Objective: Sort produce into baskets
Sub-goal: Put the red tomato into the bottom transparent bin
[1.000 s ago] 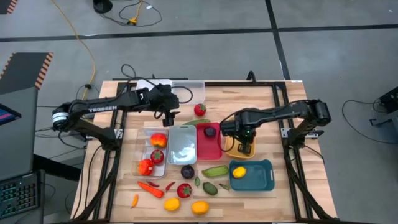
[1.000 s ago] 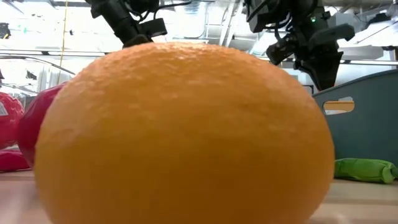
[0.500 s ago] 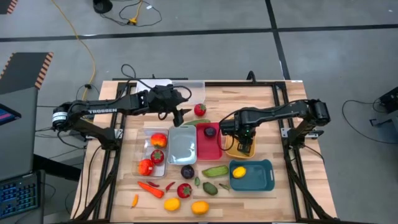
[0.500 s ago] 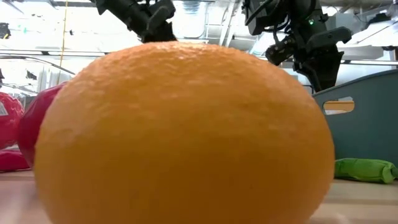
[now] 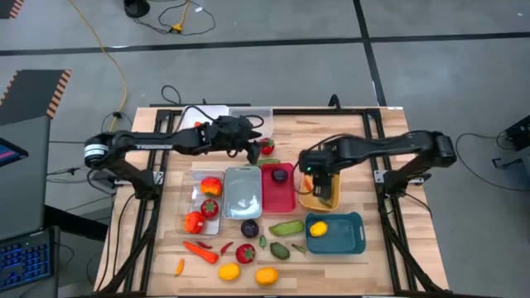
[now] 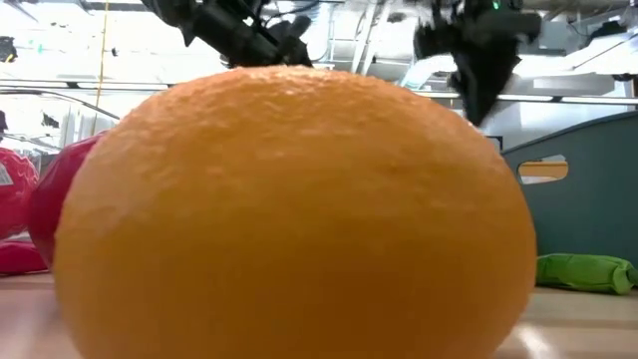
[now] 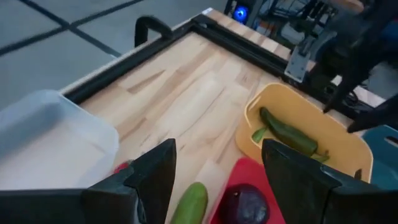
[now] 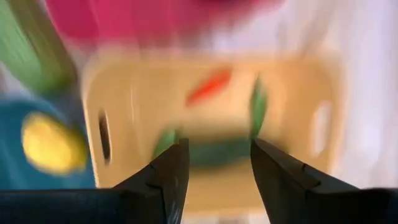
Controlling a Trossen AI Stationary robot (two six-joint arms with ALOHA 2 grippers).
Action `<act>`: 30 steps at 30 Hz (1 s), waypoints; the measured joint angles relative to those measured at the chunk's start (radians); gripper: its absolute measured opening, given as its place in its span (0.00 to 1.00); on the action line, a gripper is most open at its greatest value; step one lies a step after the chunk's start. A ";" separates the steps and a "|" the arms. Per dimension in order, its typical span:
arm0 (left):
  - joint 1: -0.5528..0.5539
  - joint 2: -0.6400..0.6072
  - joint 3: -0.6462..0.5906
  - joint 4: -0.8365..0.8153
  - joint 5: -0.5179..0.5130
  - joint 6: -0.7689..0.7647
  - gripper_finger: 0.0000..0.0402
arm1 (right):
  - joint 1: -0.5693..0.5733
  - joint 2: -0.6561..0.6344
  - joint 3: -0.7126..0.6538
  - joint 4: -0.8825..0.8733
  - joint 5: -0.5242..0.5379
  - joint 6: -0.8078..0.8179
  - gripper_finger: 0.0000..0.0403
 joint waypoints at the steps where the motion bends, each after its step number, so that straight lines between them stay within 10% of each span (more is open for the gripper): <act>1: 0.000 0.017 0.000 0.023 0.000 -0.013 0.56 | 0.000 -0.027 0.000 0.057 0.030 -0.022 0.49; 12: -0.003 0.147 0.000 0.155 0.001 -0.227 0.56 | -0.007 -0.152 0.001 0.616 0.083 -0.270 0.49; 30: -0.003 0.166 0.000 0.183 -0.002 -0.159 0.56 | -0.013 -0.125 0.000 0.572 0.080 -0.278 0.49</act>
